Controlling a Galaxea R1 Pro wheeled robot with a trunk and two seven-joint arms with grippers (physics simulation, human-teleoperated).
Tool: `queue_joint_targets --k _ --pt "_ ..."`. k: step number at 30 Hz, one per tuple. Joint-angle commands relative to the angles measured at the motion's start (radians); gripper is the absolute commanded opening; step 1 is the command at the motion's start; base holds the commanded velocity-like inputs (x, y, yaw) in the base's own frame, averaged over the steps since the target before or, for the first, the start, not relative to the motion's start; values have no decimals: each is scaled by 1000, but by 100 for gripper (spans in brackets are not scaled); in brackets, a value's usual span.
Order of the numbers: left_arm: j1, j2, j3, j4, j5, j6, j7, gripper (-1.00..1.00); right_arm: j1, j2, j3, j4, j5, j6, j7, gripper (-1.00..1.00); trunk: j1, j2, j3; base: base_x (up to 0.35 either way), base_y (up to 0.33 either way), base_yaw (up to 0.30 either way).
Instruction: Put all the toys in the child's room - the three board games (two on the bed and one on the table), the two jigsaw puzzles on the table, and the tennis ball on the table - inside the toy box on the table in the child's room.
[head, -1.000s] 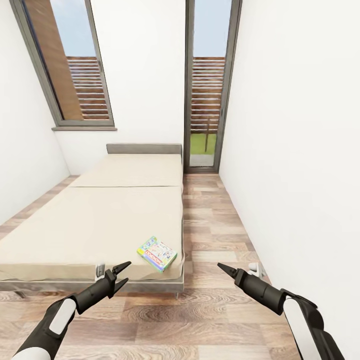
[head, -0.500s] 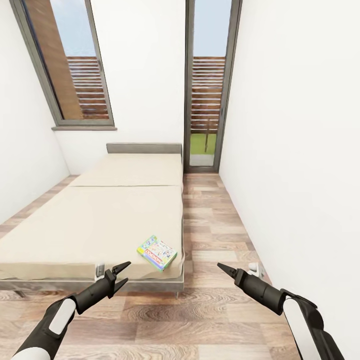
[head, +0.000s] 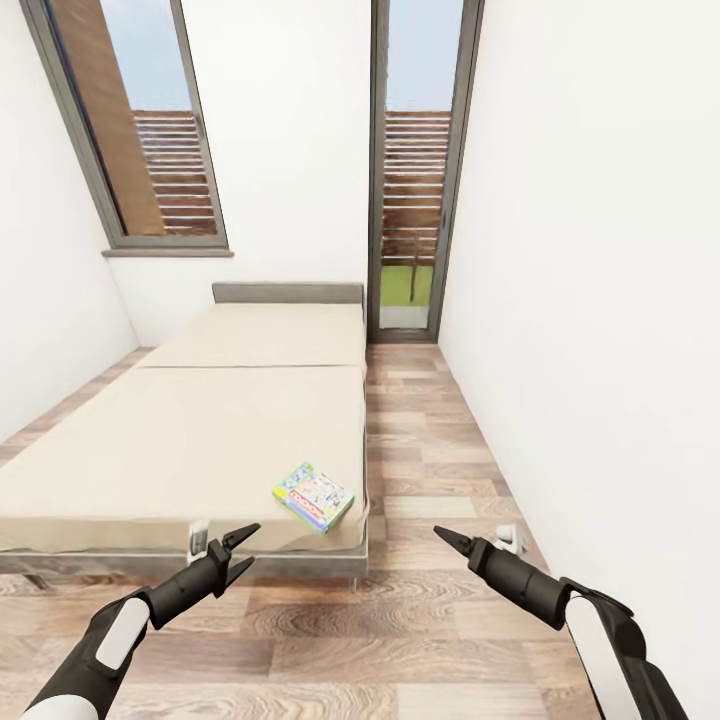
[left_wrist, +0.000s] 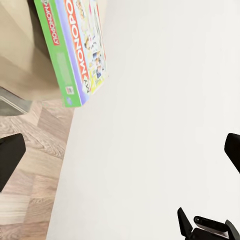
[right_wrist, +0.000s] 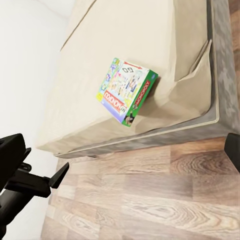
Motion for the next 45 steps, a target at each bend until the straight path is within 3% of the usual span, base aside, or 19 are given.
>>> queue_joint_targets --k 1,14,45 --pt "-1 0 2 1 2 6 -2 100 -1 0 1 0 0 6 4 100 4 -8 -4 0 0 0" --pt "-1 -1 1 1 4 4 -1 100 -1 -1 28 0 0 5 4 100 54 -99 -45 0 0 0" --pt "-1 -6 1 2 3 4 -3 100 -1 -1 30 0 0 5 4 100 172 -316 -142 0 0 0"
